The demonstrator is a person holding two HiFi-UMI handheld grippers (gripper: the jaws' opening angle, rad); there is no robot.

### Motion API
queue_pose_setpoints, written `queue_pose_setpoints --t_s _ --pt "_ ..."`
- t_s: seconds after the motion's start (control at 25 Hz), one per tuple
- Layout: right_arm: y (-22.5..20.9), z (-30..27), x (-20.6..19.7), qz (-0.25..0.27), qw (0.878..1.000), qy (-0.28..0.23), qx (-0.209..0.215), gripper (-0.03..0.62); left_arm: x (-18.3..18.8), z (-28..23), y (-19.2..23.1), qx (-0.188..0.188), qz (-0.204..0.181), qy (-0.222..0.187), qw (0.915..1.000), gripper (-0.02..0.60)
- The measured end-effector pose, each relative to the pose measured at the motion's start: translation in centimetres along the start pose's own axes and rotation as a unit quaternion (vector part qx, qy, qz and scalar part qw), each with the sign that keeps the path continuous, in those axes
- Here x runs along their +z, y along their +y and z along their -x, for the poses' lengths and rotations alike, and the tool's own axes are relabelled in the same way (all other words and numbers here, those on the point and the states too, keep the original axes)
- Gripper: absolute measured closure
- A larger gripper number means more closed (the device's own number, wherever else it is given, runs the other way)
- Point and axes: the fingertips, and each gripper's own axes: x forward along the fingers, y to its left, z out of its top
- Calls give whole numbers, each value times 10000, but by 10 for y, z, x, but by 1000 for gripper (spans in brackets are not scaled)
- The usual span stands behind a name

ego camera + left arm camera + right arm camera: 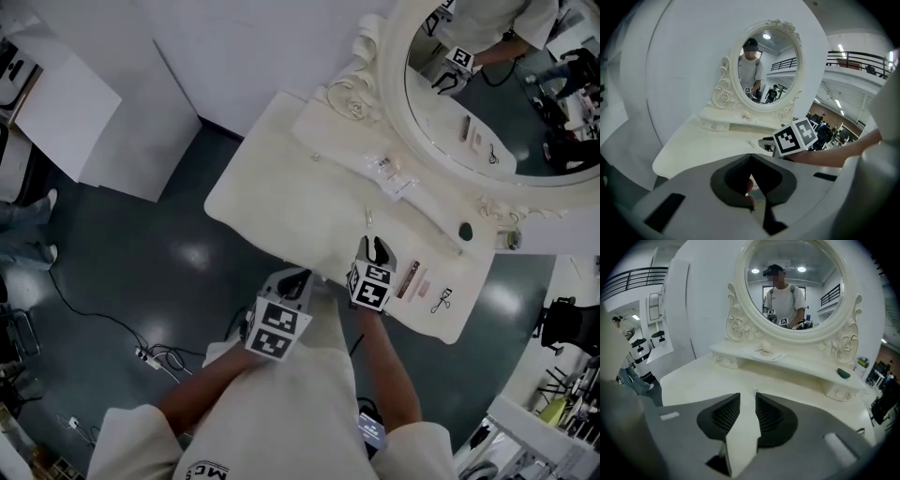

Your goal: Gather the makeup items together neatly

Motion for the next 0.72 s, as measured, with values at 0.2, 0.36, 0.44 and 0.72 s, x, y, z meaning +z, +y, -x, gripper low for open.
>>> queue_pose_setpoints --t_s 0.2,0.36,0.44,0.72 --pt "-8 -21 2 22 10000 87 22 507 5 -7 4 54 59 100 9999 577" --pt "-12 -40 -4 141 9996 253 52 507 4 -11 10 109 121 126 9998 577" --pt "-13 -49 -6 155 9993 321 108 507 3 -14 11 132 138 167 9997 577" --pt "-18 -71 -8 226 9984 463 244 507 4 -20 17 215 182 271 9992 577"
